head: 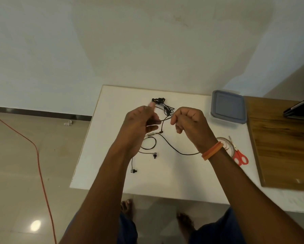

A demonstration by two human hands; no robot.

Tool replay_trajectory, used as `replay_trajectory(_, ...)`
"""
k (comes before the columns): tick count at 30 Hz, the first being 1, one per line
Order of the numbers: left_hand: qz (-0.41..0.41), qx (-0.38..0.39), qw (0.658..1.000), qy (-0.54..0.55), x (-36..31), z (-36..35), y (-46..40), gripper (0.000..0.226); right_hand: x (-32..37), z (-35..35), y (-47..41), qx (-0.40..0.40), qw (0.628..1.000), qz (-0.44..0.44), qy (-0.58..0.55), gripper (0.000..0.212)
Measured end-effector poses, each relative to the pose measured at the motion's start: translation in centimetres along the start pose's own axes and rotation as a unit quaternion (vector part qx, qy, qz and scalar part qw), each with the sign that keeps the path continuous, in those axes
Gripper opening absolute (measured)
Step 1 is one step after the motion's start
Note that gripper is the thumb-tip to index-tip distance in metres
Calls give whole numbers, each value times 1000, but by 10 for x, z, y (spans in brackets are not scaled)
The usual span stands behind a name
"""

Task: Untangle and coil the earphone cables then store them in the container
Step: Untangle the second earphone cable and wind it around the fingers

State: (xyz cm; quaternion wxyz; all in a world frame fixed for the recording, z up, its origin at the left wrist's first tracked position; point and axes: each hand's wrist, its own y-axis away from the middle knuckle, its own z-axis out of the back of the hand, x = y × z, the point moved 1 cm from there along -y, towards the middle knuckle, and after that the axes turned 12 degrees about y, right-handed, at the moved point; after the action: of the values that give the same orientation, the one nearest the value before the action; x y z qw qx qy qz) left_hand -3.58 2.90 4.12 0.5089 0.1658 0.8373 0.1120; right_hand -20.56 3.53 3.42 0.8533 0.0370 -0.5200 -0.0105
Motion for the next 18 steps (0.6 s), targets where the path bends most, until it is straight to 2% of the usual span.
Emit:
replay_trajectory(3, 46, -36, 977, 204, -4, 5, -3, 36, 1, -4, 0, 0, 1000, -2, 2, 11)
replay_trajectory(5, 75, -34, 971, 226, -6, 10, -3, 35, -3, -5, 0, -9, 996, 40, 82, 12)
replay_trajectory(7, 93, -10, 982, 165, -9, 15, 1, 22, -10, -4, 0, -42, 975, 93, 196, 18)
replay_trajectory(9, 131, 6, 987, 88, -13, 17, 5, 9, -18, 0, -2, -83, 961, 112, 239, 26)
replay_trajectory(11, 216, 1, 975, 56, -13, 20, 4, 22, -25, 3, -7, -116, 954, 93, 260, 40)
replay_trajectory(13, 262, -19, 965, -10, -7, 21, 3, 21, -28, 5, -9, -145, 955, 48, 253, 47)
replay_trajectory(14, 250, -33, 961, -110, -3, 21, 1, 18, -28, 5, -9, -159, 954, 36, 250, 44)
replay_trajectory(16, 204, -36, 923, -323, 6, 22, -1, 18, -30, 4, -9, -176, 952, 21, 251, 29)
replay_trajectory(18, 202, 5, 887, -416, 15, 24, -1, 16, -35, 7, -13, -221, 946, -9, 237, 16)
